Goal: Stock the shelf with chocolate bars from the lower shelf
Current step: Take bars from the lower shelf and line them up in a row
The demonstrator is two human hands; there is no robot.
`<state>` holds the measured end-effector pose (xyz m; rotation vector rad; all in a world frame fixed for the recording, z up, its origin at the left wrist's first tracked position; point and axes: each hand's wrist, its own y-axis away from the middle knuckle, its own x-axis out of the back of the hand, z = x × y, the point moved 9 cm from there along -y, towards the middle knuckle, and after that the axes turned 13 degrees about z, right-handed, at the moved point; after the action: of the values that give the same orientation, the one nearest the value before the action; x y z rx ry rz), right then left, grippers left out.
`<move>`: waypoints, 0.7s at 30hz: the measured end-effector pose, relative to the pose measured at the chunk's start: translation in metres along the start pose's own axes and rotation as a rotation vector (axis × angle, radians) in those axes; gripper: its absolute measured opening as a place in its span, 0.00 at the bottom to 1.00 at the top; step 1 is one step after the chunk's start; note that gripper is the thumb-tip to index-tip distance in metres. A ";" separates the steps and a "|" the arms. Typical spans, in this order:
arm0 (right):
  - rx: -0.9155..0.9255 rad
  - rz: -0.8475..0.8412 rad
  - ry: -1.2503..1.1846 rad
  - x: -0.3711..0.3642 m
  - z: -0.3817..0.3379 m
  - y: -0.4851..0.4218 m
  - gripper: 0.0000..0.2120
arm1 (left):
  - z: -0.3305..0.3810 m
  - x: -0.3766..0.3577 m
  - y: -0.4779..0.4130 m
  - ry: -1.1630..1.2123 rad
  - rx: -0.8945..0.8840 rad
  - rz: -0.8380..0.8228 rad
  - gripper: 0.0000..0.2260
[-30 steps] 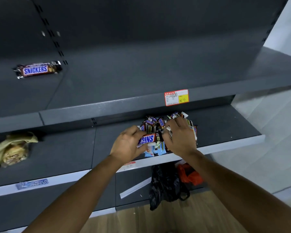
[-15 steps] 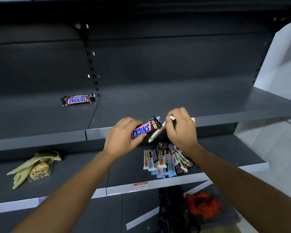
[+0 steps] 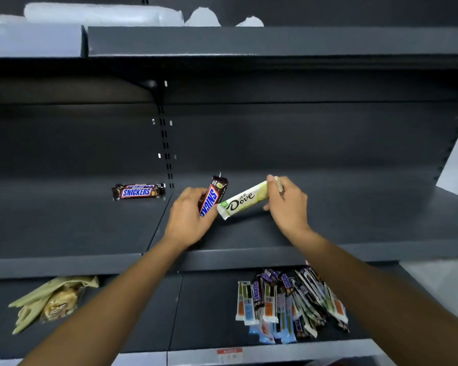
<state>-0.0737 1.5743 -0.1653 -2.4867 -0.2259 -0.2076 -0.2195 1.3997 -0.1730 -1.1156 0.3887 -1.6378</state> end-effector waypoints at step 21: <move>0.112 -0.482 0.138 -0.170 0.019 -0.012 0.20 | -0.118 -0.034 -0.070 0.149 0.312 -0.096 0.13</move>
<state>-0.2402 1.5763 -0.2073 -2.2589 -0.7556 -0.5463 -0.3561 1.4243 -0.1985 -0.7920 0.1681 -1.7999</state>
